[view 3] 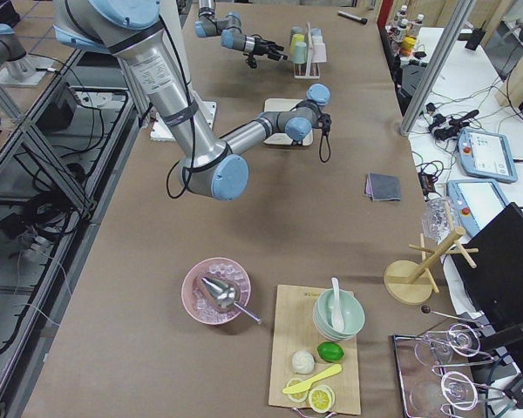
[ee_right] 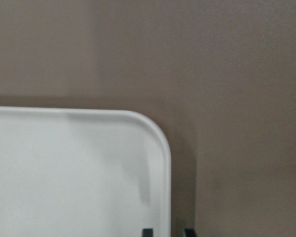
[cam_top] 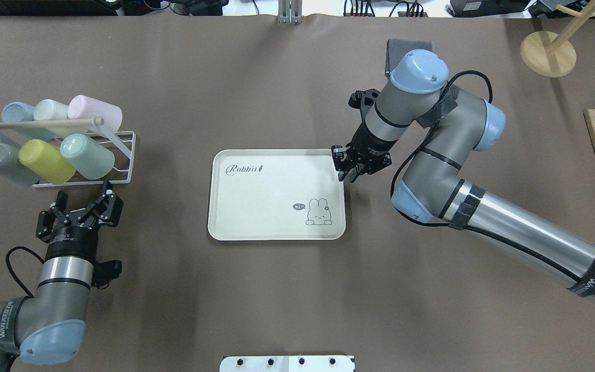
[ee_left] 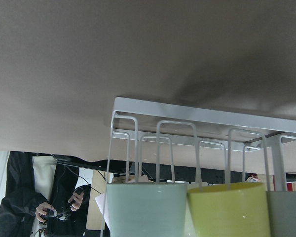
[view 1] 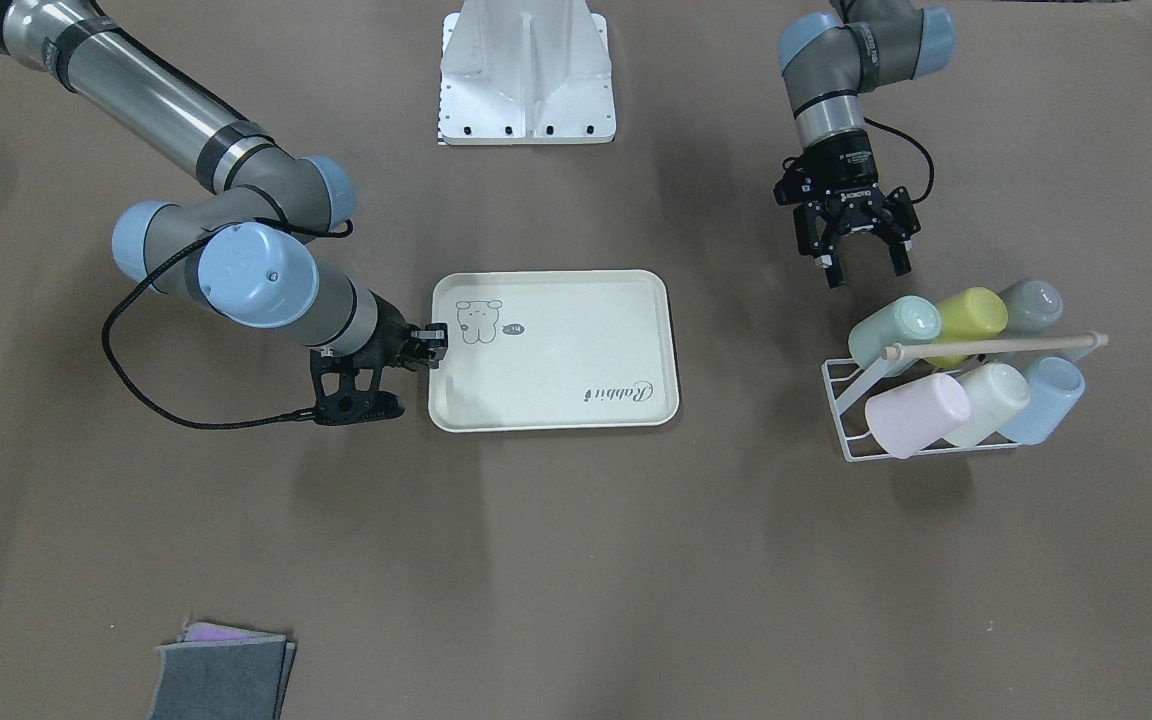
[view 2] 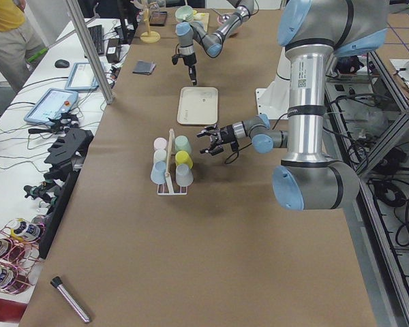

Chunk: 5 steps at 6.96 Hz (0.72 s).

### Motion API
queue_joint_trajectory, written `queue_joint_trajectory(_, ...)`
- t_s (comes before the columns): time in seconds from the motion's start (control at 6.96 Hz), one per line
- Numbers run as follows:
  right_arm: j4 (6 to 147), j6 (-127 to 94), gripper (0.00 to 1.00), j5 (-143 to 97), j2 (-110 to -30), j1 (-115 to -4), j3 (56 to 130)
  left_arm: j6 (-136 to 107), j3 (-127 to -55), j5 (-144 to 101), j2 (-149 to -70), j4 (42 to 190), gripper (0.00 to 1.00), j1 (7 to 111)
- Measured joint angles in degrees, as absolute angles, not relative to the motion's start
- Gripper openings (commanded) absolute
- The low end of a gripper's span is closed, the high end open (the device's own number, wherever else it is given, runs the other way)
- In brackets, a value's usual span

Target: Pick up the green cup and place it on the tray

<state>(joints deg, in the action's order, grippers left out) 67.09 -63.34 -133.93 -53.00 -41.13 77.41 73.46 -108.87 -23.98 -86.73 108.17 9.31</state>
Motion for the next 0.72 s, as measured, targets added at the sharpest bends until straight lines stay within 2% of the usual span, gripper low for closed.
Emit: queue_joint_trajectory(0.72,65.08,-62.58,0.85,-135.08,-56.09,-45.78,79.9,77.1,-106.96,-24.86,-88.36,111.52,0.98,12.0)
